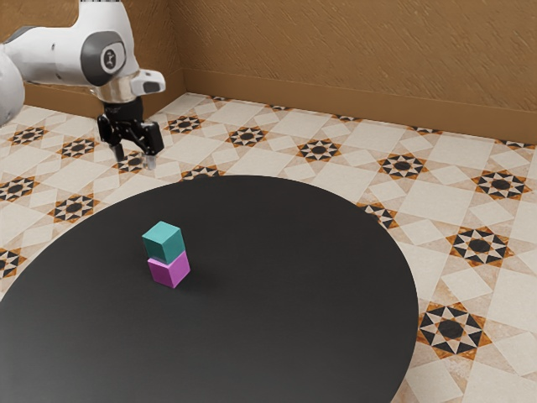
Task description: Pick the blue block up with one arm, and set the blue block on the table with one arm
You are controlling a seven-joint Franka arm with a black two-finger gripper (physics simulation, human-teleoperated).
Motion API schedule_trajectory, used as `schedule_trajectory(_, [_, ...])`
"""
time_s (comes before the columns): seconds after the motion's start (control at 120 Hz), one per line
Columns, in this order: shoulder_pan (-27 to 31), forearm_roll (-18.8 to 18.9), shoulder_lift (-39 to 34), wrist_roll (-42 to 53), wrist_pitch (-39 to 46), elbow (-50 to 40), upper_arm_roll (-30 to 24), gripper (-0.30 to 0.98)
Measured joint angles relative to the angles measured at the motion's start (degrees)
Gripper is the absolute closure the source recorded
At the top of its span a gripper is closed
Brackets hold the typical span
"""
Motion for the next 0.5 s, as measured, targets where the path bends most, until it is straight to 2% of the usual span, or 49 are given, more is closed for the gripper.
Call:
schedule_trajectory(0.1, [-1.49,-1.99,0.90,0.85,4.38,-2.10,-0.41,0.02])
schedule_trajectory(0.242, [-2.78,-4.80,-5.23,1.44,13.93,-17.82,-0.55,0.02])
schedule_trajectory(0.5, [-4.61,-3.54,-8.38,1.87,24.01,-29.18,-0.58,0.02])
